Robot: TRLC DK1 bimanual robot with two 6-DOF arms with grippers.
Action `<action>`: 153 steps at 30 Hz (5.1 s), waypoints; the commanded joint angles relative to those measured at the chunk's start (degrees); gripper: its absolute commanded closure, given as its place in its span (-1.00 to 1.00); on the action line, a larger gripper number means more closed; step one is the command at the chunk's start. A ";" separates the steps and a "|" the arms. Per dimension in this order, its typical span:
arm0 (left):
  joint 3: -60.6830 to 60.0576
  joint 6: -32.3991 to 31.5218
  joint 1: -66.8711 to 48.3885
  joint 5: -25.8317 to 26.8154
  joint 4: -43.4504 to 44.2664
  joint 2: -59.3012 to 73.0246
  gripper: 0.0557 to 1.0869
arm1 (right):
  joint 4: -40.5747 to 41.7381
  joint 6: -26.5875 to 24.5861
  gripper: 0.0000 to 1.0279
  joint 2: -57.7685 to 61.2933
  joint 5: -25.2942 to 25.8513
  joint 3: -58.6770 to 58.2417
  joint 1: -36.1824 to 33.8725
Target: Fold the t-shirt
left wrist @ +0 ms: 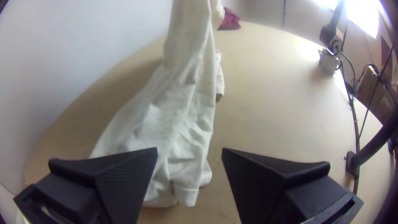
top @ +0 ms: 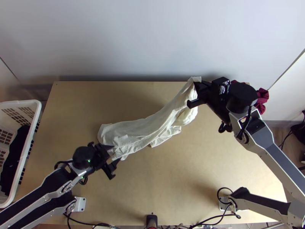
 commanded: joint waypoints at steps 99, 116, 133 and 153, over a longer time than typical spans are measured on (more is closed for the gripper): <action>23.00 17.22 21.03 -6.57 23.89 2.16 0.93 | -3.25 4.64 0.95 16.71 -3.06 37.46 -23.49; 15.26 12.74 21.29 -6.13 41.12 -7.24 0.92 | -3.43 4.72 0.95 18.47 -3.06 51.00 -24.20; 1.20 8.96 1.69 -11.23 32.86 -17.00 -0.91 | -7.20 3.93 0.95 17.77 -3.15 50.38 -22.88; 13.33 -12.92 -10.35 -15.71 19.58 14.47 -0.90 | -9.23 6.39 0.95 13.64 -2.45 42.38 -17.96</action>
